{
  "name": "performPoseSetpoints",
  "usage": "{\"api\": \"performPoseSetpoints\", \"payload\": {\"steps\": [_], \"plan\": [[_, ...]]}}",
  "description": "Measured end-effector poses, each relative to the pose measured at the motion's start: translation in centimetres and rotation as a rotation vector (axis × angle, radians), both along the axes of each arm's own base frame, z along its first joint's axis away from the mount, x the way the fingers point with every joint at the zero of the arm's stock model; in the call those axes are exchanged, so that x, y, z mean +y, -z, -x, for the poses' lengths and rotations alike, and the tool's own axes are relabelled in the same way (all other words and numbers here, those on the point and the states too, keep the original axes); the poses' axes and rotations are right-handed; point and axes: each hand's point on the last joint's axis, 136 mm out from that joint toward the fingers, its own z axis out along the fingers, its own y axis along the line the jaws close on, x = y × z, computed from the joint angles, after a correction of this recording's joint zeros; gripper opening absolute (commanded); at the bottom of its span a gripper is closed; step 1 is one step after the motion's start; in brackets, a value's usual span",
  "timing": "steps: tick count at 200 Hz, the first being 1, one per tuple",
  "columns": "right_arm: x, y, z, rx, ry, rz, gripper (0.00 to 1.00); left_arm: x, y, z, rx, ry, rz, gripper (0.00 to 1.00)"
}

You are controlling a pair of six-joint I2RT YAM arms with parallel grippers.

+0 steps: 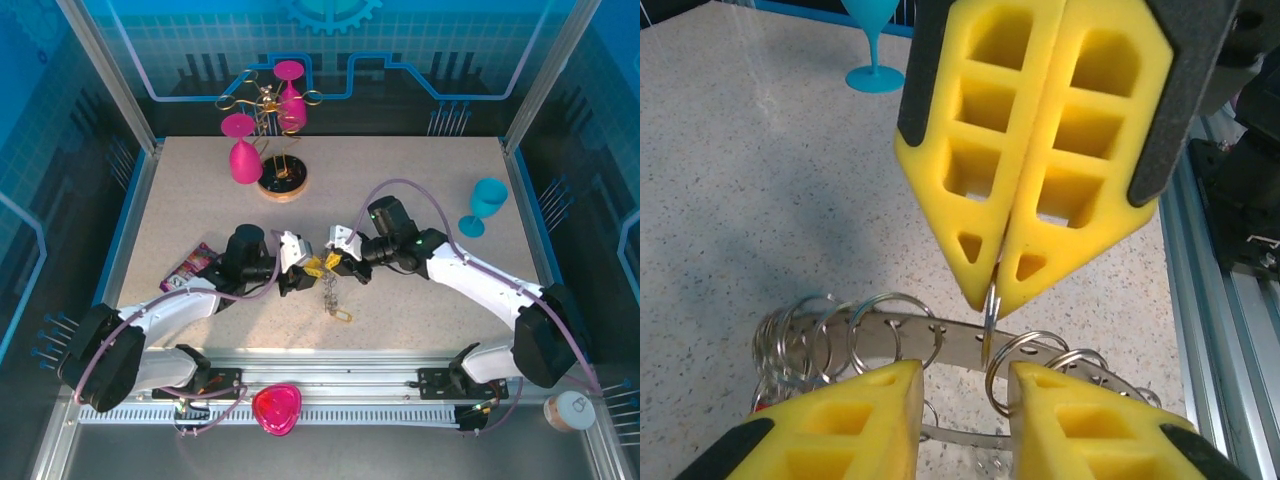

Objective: Put the keys on the keyring

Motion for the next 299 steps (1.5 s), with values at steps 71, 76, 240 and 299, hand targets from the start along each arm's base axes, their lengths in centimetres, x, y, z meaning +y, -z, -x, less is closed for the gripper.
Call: {"api": "performPoseSetpoints", "payload": {"steps": [71,76,240,299], "plan": [[0.5,0.6,0.6,-0.017,-0.075,0.15,0.0,0.0,0.3,0.6,0.016,0.034,-0.028,0.25],[0.5,0.7,0.7,-0.016,-0.078,0.155,0.0,0.0,0.3,0.7,0.017,0.038,-0.026,0.25],[-2.9,-0.8,0.4,-0.072,0.081,-0.005,0.31,-0.3,-0.5,1.3,-0.047,0.08,0.018,0.0],[-2.1,1.3,0.2,-0.041,0.119,-0.064,0.28,-0.3,-0.8,1.4,-0.089,0.073,0.061,0.0]]}}
